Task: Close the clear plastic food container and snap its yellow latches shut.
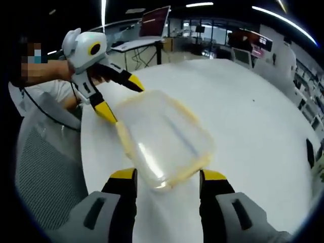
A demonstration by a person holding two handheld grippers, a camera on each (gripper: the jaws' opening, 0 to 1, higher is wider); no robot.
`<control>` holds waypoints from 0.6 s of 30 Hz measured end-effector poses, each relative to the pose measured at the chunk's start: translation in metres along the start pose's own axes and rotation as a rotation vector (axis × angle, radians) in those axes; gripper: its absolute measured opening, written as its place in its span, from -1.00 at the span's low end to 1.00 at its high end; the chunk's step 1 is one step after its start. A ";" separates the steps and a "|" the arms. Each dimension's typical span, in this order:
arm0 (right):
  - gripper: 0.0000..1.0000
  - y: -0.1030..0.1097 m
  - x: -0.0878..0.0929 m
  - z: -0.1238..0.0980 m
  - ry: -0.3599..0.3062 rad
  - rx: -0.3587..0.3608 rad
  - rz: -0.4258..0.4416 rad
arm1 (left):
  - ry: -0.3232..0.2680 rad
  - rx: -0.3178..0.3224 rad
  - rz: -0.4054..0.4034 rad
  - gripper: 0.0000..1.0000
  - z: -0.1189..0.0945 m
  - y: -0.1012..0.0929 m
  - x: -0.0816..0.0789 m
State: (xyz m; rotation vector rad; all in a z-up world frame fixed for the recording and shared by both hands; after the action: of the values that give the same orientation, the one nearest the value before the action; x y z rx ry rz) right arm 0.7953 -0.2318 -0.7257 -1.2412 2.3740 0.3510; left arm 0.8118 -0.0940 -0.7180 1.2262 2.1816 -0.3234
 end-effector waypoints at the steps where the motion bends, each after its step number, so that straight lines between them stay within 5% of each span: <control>1: -0.09 -0.002 -0.001 0.000 0.002 0.000 -0.001 | 0.000 0.000 -0.001 0.01 0.001 0.002 -0.001; 18: -0.06 -0.033 -0.016 0.010 0.019 0.018 -0.014 | 0.003 -0.007 -0.006 0.01 0.016 0.030 -0.017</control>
State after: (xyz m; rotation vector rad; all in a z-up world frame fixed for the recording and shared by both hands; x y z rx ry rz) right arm 0.8327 -0.2353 -0.7272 -1.2579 2.3779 0.3143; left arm 0.8499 -0.0972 -0.7173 1.2170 2.1878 -0.3158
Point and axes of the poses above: the point that each gripper's makers call its tool centre point, and the gripper's own axes: z roughly forward along the fingers, y roughly to its left, x roughly out of its underside, the point moved 1 cm from there along -z, roughly backward along the fingers, and after that the axes turned 14 degrees about y, right-handed, at the moved point
